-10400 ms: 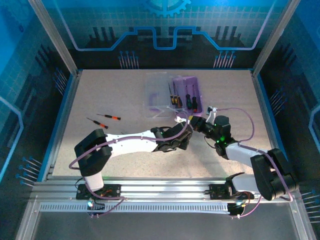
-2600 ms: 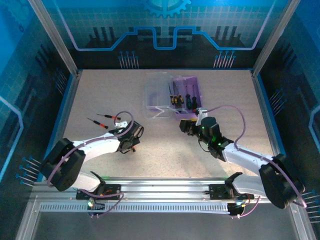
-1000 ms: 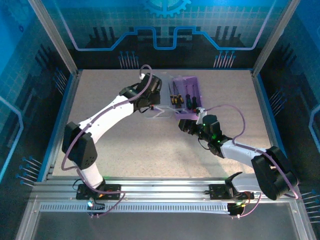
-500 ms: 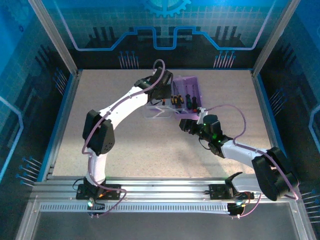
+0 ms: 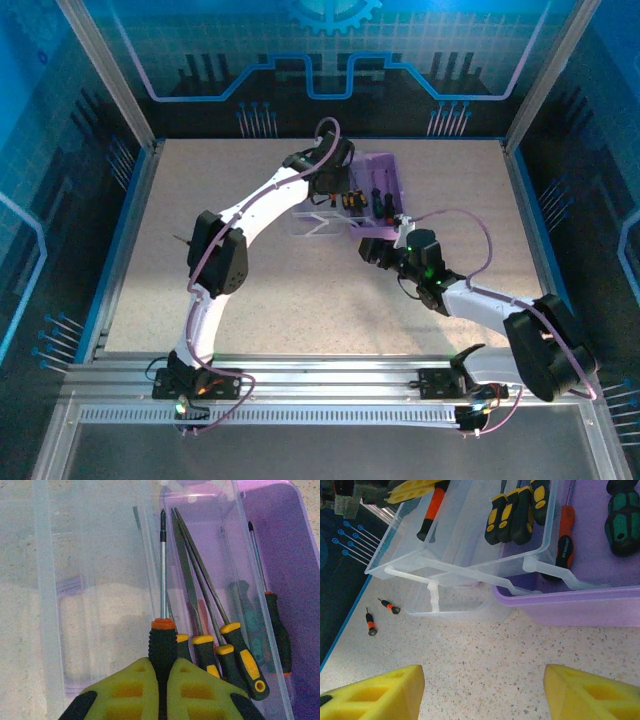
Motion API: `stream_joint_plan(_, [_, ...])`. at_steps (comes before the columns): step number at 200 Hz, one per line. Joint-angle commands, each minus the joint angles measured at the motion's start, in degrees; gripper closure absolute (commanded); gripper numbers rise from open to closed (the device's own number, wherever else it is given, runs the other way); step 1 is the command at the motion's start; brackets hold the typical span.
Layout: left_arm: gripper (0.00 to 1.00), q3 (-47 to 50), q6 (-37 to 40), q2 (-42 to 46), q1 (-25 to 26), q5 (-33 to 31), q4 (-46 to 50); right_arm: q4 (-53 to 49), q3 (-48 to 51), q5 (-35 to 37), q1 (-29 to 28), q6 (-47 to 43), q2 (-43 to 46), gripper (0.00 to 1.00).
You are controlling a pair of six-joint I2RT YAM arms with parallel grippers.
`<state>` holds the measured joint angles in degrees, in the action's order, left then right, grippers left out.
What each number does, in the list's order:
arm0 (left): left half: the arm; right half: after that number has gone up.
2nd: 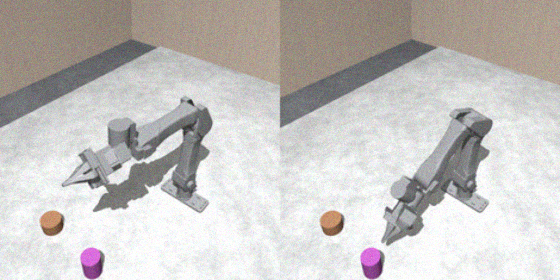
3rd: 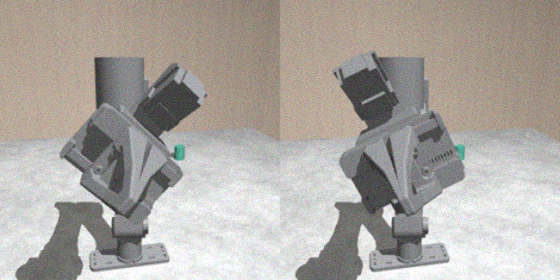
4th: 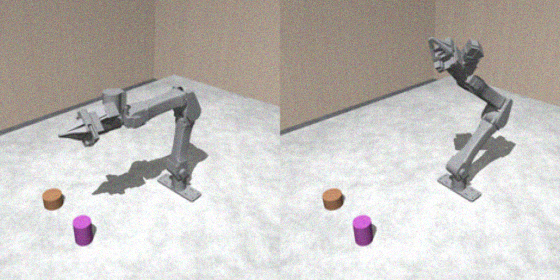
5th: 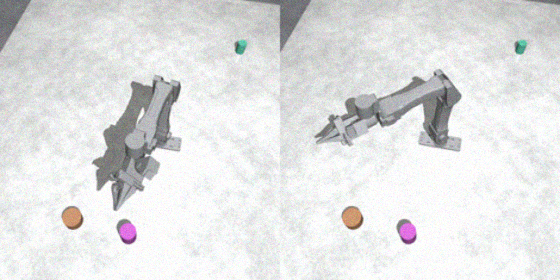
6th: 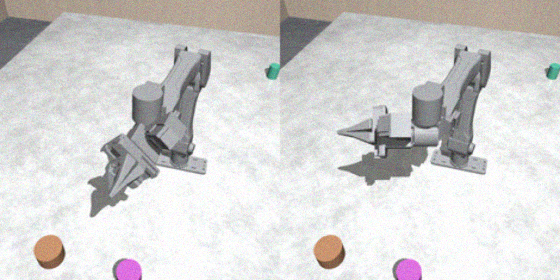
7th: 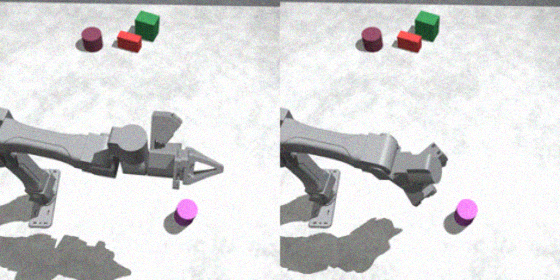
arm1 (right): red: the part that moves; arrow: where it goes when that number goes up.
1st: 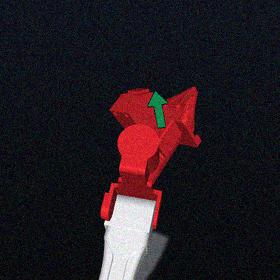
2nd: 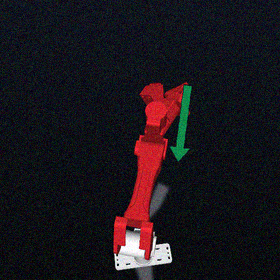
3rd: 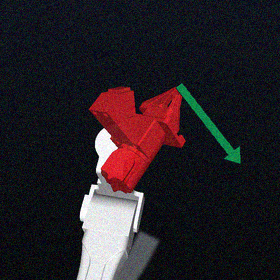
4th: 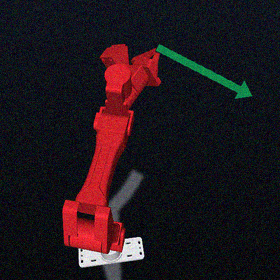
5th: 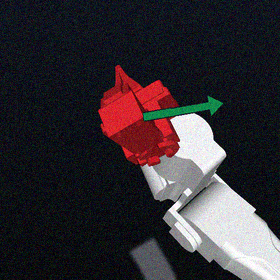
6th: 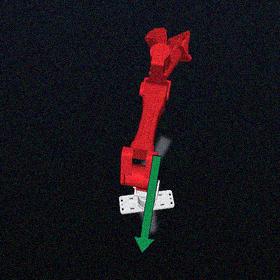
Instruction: Pack the tool kit
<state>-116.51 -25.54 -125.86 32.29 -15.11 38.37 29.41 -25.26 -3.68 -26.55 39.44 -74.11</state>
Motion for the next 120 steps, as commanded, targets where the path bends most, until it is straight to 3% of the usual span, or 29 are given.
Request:
stream_joint_plan(1, [0.91, -1.63, -0.83, -1.23, -0.66, 0.98, 1.93, -0.11, -1.29, -0.69, 0.71, -0.09, 0.37, 0.35])
stream_joint_plan(37, [0.77, -1.72, -0.67, 0.07, -1.06, 1.83, 2.73, -0.05, -1.37, -0.89, 0.72, 0.02, 0.06, 0.35])
stream_joint_plan(71, [0.47, -2.89, 0.82, 3.31, -1.61, 2.46, 5.04, -0.28, -1.48, -1.28, 0.72, 0.19, 0.43, 0.35])
stream_joint_plan(99, [0.40, -1.48, 2.50, 9.25, -2.60, 1.89, 5.77, -0.35, -1.31, -1.41, 0.71, 0.20, 1.08, 0.35])
stream_joint_plan(120, [0.35, 4.80, 3.29, 16.33, -3.32, -0.23, 4.09, -0.18, -1.28, -1.59, 0.71, 0.37, 1.05, 0.35])
